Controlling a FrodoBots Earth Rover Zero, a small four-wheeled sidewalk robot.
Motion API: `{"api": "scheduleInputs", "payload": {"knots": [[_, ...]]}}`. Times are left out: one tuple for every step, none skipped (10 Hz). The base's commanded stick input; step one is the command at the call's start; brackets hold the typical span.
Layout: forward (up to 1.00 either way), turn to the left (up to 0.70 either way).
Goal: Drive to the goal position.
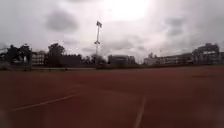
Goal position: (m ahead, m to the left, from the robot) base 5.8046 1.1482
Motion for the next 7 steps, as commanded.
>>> {"api": "scheduleInputs", "payload": {"knots": [[0.50, 0.00], [0.50, 0.00], [0.50, 0.00], [0.50, 0.00], [0.50, 0.00], [0.50, 0.00], [0.50, 0.00]]}}
